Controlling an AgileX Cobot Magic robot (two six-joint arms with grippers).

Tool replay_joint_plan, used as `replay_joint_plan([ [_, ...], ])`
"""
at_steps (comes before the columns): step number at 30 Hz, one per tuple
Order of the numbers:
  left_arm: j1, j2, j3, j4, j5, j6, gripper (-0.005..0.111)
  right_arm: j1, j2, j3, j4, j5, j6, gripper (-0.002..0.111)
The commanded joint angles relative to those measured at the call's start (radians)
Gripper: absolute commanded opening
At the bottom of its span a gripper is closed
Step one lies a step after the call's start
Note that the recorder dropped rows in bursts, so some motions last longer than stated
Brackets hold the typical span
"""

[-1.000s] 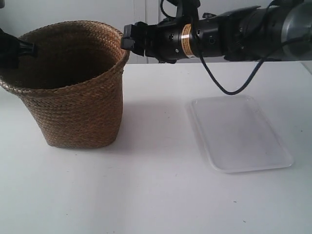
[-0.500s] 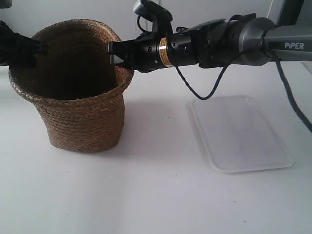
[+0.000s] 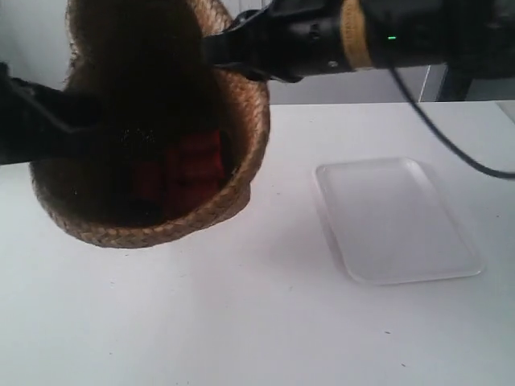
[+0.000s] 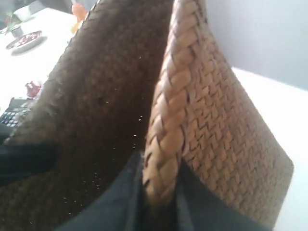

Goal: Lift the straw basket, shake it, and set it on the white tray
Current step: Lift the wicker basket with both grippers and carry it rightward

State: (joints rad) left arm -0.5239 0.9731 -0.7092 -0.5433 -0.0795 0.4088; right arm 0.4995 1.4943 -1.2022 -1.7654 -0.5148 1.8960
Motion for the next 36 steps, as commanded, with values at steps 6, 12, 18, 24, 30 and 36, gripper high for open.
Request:
replay_joint_plan([
  [6, -0.047, -0.174, 0.206, -0.014, -0.155, 0.091, 0.0, 0.07, -0.291, 0.413, 0.09, 0.433, -0.249, 0.0],
  [12, -0.118, -0.381, 0.275, -0.035, -0.104, 0.088, 0.0, 0.145, -0.567, 0.549, 0.124, 0.505, -0.271, 0.0],
  [18, -0.118, -0.371, 0.35, -0.001, -0.284, 0.078, 0.0, 0.159, -0.584, 0.585, 0.092, 0.615, -0.271, 0.0],
  [24, -0.118, -0.39, 0.342, -0.036, -0.134, 0.044, 0.0, 0.19, -0.688, 0.721, 0.107, 0.639, -0.163, 0.0],
  [30, -0.118, -0.431, 0.196, 0.027, -0.006, 0.033, 0.0, 0.192, -0.762, 0.626, 0.021, 0.59, -0.055, 0.0],
  [36, -0.118, -0.407, 0.235, 0.029, -0.083, 0.014, 0.0, 0.192, -0.677, 0.658, 0.021, 0.633, -0.044, 0.0],
])
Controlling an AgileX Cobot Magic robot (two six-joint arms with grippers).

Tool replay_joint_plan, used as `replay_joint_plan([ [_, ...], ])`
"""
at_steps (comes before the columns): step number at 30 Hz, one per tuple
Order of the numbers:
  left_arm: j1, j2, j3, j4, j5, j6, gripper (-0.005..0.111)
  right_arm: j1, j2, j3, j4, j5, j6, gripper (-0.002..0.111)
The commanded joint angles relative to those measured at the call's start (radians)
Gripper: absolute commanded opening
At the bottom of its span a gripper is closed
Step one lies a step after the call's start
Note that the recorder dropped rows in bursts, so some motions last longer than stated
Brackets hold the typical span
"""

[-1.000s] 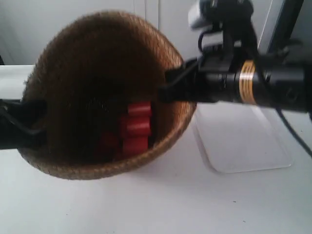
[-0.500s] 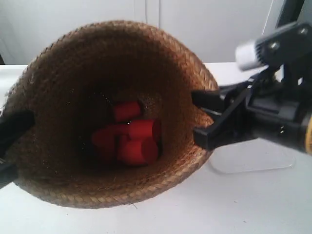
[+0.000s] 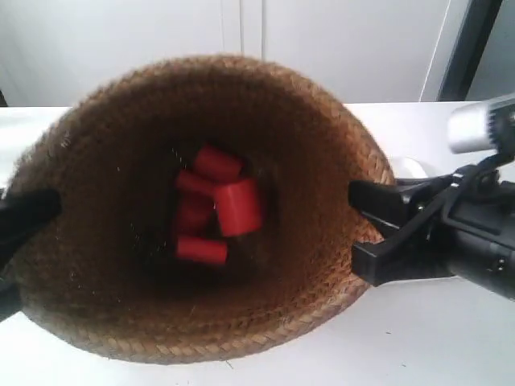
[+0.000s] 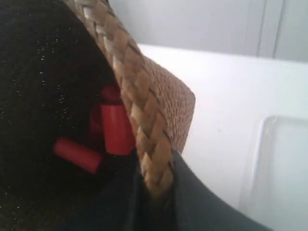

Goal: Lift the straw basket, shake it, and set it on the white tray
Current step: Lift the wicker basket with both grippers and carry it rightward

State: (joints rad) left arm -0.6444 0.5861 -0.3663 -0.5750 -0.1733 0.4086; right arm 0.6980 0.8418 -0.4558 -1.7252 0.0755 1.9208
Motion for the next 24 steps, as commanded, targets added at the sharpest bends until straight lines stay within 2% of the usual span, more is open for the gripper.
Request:
replay_joint_plan([
  [1, 0.003, -0.029, -0.151, 0.068, 0.072, 0.014, 0.0, -0.002, -0.059, -0.132, -0.019, -0.007, -0.082, 0.0],
  [3, 0.003, -0.031, -0.123, 0.048, 0.093, 0.007, 0.0, 0.016, -0.066, -0.087, -0.019, 0.035, -0.064, 0.0],
  [5, 0.003, 0.003, -0.01, 0.013, -0.035, 0.007, 0.0, 0.033, 0.037, 0.014, -0.019, 0.182, -0.005, 0.0],
  [7, 0.003, 0.039, 0.016, 0.006, -0.1, 0.007, 0.0, 0.043, 0.09, 0.015, -0.019, 0.242, -0.01, 0.0],
  [8, 0.003, 0.042, -0.011, 0.015, -0.096, 0.007, 0.0, 0.05, 0.093, -0.011, -0.019, 0.232, -0.032, 0.0],
  [12, 0.003, 0.031, -0.199, 0.074, 0.084, 0.01, 0.0, 0.089, -0.004, -0.164, -0.019, 0.08, -0.109, 0.0],
  [14, 0.003, 0.033, -0.205, 0.079, 0.115, 0.011, 0.0, 0.105, -0.035, -0.167, -0.019, 0.093, -0.103, 0.0],
  [15, 0.003, 0.046, -0.16, 0.061, 0.096, 0.007, 0.0, 0.111, -0.027, -0.131, -0.019, 0.115, -0.082, 0.0],
  [18, 0.003, 0.119, -0.012, 0.018, -0.1, -0.003, 0.0, 0.118, 0.09, -0.022, -0.019, 0.248, -0.039, 0.0],
  [19, 0.003, 0.141, 0.001, 0.021, -0.127, -0.009, 0.0, 0.118, 0.12, -0.019, -0.019, 0.28, -0.037, 0.0],
  [21, 0.003, 0.149, -0.048, 0.064, -0.102, -0.017, 0.0, 0.118, 0.137, -0.053, -0.019, 0.276, -0.064, 0.0],
  [24, 0.003, 0.113, -0.2, 0.1, 0.05, -0.002, 0.0, 0.12, 0.068, -0.169, -0.019, 0.161, -0.145, 0.0],
])
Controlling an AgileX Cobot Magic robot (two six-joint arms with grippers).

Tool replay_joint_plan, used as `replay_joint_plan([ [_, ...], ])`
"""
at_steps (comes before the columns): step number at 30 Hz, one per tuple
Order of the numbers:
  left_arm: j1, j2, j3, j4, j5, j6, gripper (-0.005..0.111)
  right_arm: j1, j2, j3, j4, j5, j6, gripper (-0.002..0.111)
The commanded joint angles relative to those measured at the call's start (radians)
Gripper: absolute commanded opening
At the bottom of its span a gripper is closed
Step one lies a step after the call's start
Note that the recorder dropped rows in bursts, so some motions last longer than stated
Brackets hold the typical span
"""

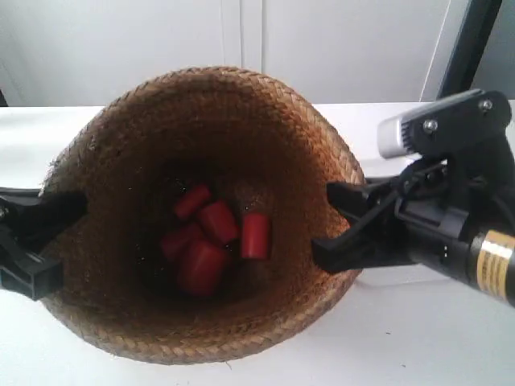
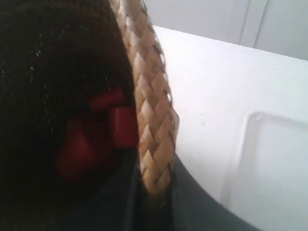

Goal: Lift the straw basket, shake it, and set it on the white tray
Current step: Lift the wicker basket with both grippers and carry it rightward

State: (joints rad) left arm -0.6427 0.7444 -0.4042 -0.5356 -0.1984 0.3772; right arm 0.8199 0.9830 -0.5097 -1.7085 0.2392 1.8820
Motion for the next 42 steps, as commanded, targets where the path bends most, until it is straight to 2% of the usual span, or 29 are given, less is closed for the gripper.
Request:
replay_joint_plan([
  [1, 0.001, -0.056, -0.194, 0.066, 0.116, 0.035, 0.0, -0.002, -0.107, -0.138, -0.036, -0.022, -0.121, 0.0],
  [2, 0.001, -0.064, -0.209, 0.068, 0.14, 0.042, 0.0, -0.002, -0.133, -0.148, -0.036, -0.028, -0.123, 0.0],
  [4, 0.001, -0.066, -0.159, 0.041, 0.118, 0.037, 0.0, -0.002, -0.136, -0.111, -0.036, -0.017, -0.093, 0.0],
  [6, 0.001, -0.045, -0.061, 0.002, 0.014, 0.037, 0.0, -0.002, -0.079, -0.038, -0.036, 0.027, -0.044, 0.0],
  [8, 0.001, -0.033, -0.032, -0.01, -0.037, 0.033, 0.0, -0.002, -0.032, -0.014, -0.036, 0.069, -0.044, 0.0],
  [14, 0.001, -0.111, -0.191, 0.029, 0.151, 0.046, 0.0, -0.002, -0.142, -0.117, -0.036, -0.054, -0.082, 0.0],
  [16, 0.001, -0.109, -0.074, 0.003, 0.09, 0.041, 0.0, -0.002, -0.119, -0.024, -0.036, 0.0, -0.035, 0.0],
  [17, 0.001, -0.074, 0.011, -0.04, -0.032, 0.041, 0.0, -0.002, -0.067, 0.023, -0.036, 0.073, -0.02, 0.0],
  [18, 0.001, -0.067, 0.013, -0.045, -0.045, 0.041, 0.0, -0.002, -0.061, 0.018, -0.036, 0.08, -0.02, 0.0],
  [21, 0.001, -0.111, -0.173, 0.021, 0.189, 0.047, 0.0, -0.002, -0.189, -0.129, -0.036, -0.118, -0.088, 0.0],
  [22, 0.001, -0.114, -0.138, 0.017, 0.185, 0.04, 0.0, -0.002, -0.207, -0.1, -0.036, -0.116, -0.078, 0.0],
  [23, 0.001, -0.103, -0.074, 0.005, 0.134, 0.04, 0.0, -0.002, -0.19, -0.058, -0.036, -0.074, -0.06, 0.0],
  [24, 0.003, -0.056, 0.016, -0.03, -0.013, 0.04, 0.0, -0.002, -0.12, 0.011, -0.036, 0.037, -0.025, 0.0],
  [25, 0.003, -0.036, 0.025, -0.051, -0.048, 0.04, 0.0, -0.002, -0.095, 0.016, -0.036, 0.057, -0.02, 0.0],
  [27, 0.001, -0.038, -0.096, -0.004, 0.097, 0.04, 0.0, -0.002, -0.095, -0.057, -0.036, -0.038, -0.067, 0.0],
  [28, 0.001, -0.059, -0.207, 0.011, 0.205, 0.049, 0.0, -0.002, -0.15, -0.128, -0.036, -0.114, -0.082, 0.0],
  [29, 0.001, -0.069, -0.238, 0.019, 0.24, 0.049, 0.0, -0.002, -0.167, -0.143, -0.036, -0.128, -0.082, 0.0],
  [31, 0.001, -0.067, -0.192, 0.019, 0.246, 0.035, 0.0, -0.002, -0.158, -0.087, -0.036, -0.094, -0.057, 0.0],
  [34, 0.001, -0.015, -0.065, 0.006, 0.08, -0.003, 0.0, -0.002, -0.037, -0.001, -0.036, 0.037, -0.022, 0.0],
  [39, 0.001, -0.069, -0.231, 0.027, 0.238, 0.008, 0.0, -0.002, -0.11, -0.126, -0.036, -0.133, -0.08, 0.0],
  [42, 0.003, -0.054, -0.299, 0.027, 0.259, -0.052, 0.0, -0.002, -0.183, -0.166, -0.036, -0.049, -0.079, 0.0],
])
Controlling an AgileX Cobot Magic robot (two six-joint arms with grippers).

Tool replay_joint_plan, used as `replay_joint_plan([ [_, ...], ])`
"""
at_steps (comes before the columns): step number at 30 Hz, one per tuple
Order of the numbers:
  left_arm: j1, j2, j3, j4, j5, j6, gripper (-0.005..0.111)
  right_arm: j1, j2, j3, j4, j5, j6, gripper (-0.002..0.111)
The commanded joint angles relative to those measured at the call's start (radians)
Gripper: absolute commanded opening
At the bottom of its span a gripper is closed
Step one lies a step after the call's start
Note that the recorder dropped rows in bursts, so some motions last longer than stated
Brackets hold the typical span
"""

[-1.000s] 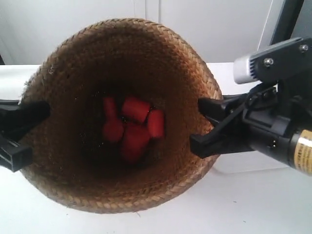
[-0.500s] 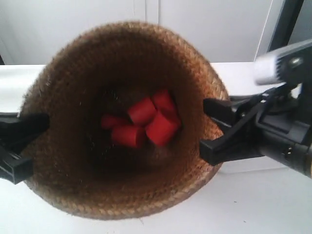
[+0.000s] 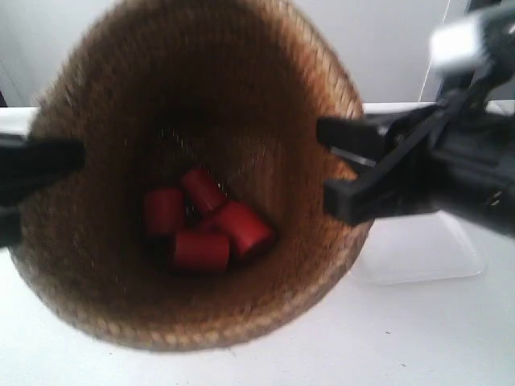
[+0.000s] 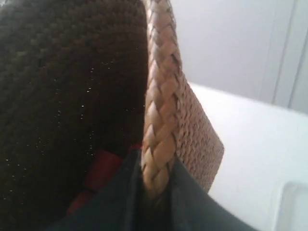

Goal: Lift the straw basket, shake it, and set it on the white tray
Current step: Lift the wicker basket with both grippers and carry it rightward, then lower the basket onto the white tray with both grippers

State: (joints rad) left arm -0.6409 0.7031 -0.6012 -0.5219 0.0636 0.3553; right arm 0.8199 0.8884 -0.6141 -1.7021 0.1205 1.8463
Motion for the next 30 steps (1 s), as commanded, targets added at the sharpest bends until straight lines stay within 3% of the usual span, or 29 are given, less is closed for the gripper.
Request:
replay_joint_plan([
  [1, 0.001, 0.011, -0.121, 0.014, -0.006, -0.031, 0.0, -0.002, -0.098, -0.07, -0.042, 0.086, -0.044, 0.0],
  [5, 0.001, 0.161, -0.242, 0.014, 0.063, -0.042, 0.0, -0.002, -0.137, -0.114, 0.122, 0.18, -0.24, 0.0],
  [8, 0.001, 0.292, -0.355, 0.04, 0.137, -0.042, 0.0, -0.002, -0.141, -0.175, 0.466, 0.444, -0.63, 0.0],
  [11, 0.001, 0.404, -0.469, 0.049, 0.2, -0.042, 0.0, -0.002, -0.118, -0.243, 0.609, 0.7, -0.817, 0.0],
  [16, 0.001, 0.585, -0.619, 0.037, 0.298, -0.054, 0.0, -0.002, -0.097, -0.307, 0.609, 0.758, -0.819, 0.0],
  [22, 0.001, 0.778, -0.792, 0.061, 0.41, -0.072, 0.0, -0.004, 0.001, -0.354, 0.542, 1.061, -0.876, 0.0],
  [25, 0.001, 0.848, -0.868, 0.131, 0.48, -0.123, 0.0, -0.009, 0.039, -0.354, 0.507, 1.066, -0.876, 0.0],
  [30, 0.001, 0.896, -0.926, 0.186, 0.484, -0.176, 0.0, -0.089, 0.104, -0.354, 0.501, 1.054, -0.876, 0.0],
])
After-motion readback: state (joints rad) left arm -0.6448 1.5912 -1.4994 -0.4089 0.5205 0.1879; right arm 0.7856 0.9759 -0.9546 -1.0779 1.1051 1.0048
